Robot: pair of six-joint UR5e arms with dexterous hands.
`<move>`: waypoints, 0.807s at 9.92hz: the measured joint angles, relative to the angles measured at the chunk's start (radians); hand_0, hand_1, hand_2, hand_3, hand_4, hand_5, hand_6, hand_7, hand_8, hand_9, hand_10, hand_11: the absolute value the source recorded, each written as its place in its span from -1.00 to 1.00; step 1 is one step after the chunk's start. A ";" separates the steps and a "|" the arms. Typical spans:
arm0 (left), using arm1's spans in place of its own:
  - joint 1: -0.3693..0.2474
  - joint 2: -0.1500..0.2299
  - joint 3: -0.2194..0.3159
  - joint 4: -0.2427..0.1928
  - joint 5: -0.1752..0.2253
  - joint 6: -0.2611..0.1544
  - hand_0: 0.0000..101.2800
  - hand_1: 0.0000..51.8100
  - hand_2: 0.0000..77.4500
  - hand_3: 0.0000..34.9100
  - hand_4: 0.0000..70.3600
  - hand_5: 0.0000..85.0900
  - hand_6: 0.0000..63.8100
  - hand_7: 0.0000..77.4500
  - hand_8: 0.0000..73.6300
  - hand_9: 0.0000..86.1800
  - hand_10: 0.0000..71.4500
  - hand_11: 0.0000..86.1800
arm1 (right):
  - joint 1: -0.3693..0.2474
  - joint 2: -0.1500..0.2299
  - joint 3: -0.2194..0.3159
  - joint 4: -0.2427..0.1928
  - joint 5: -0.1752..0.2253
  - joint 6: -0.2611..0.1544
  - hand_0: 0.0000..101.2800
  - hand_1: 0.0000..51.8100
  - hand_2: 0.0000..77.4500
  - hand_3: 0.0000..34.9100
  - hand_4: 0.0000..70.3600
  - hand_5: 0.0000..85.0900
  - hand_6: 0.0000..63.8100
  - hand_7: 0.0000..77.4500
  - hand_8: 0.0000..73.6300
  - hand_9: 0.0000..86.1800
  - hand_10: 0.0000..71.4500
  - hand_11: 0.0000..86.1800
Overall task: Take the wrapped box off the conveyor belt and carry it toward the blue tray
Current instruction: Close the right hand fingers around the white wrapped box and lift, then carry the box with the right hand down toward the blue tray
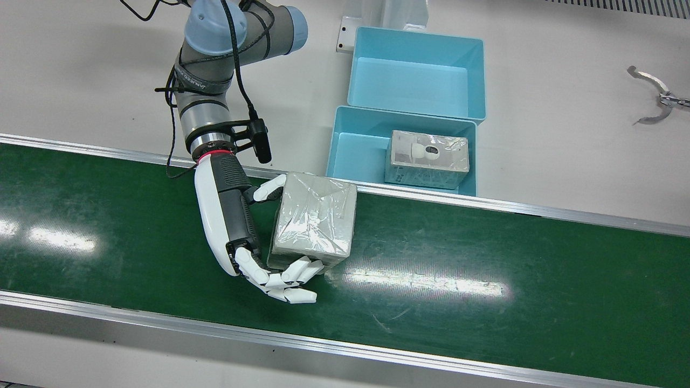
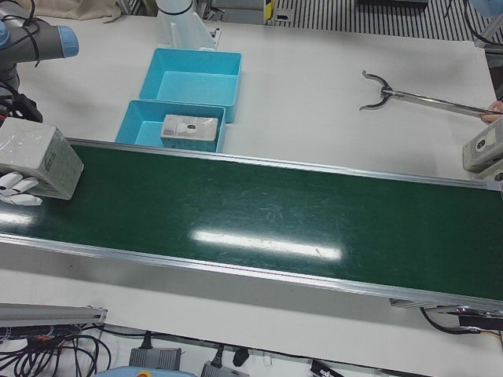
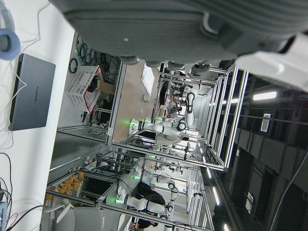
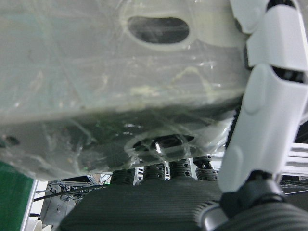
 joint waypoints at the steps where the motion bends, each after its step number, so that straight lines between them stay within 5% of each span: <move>1: 0.000 0.000 0.000 0.000 0.000 0.000 -1.00 -1.00 -0.99 -1.00 -1.00 -0.97 -1.00 -0.99 -0.99 -1.00 -0.98 -0.99 | 0.000 -0.007 0.020 -0.001 0.013 -0.003 -0.09 -0.87 -0.24 -0.97 -0.49 0.14 -0.06 -0.24 -0.36 -0.58 -0.33 -0.62; 2: 0.000 0.000 0.000 0.000 0.000 0.000 -1.00 -1.00 -0.99 -1.00 -1.00 -0.97 -1.00 -0.99 -0.99 -1.00 -0.98 -0.99 | 0.001 -0.015 0.048 -0.001 0.019 -0.013 -0.08 -0.94 -0.17 -0.97 -0.43 0.24 0.11 -0.18 0.11 -0.16 0.14 -0.23; 4: 0.000 0.000 0.000 0.000 0.000 0.000 -1.00 -1.00 -0.99 -1.00 -1.00 -0.97 -1.00 -1.00 -0.99 -1.00 -0.98 -0.99 | -0.020 -0.020 0.121 -0.001 0.025 -0.077 -0.08 -0.98 -0.16 -0.99 -0.43 0.29 0.30 -0.11 0.38 0.04 0.36 -0.11; 5: 0.000 0.000 0.000 0.000 0.000 0.000 -1.00 -1.00 -0.99 -1.00 -1.00 -0.97 -1.00 -1.00 -0.99 -1.00 -0.98 -0.99 | -0.056 -0.013 0.152 0.000 0.040 -0.118 -0.08 -0.98 -0.16 -0.99 -0.43 0.29 0.30 -0.11 0.38 0.04 0.36 -0.11; 8: 0.000 0.000 0.000 0.000 0.000 0.000 -1.00 -1.00 -0.99 -1.00 -1.00 -0.97 -1.00 -1.00 -0.99 -1.00 -1.00 -0.99 | -0.224 0.005 0.184 0.041 0.175 -0.191 -0.08 -0.98 -0.16 -1.00 -0.44 0.44 0.38 -0.08 0.50 0.13 0.60 0.00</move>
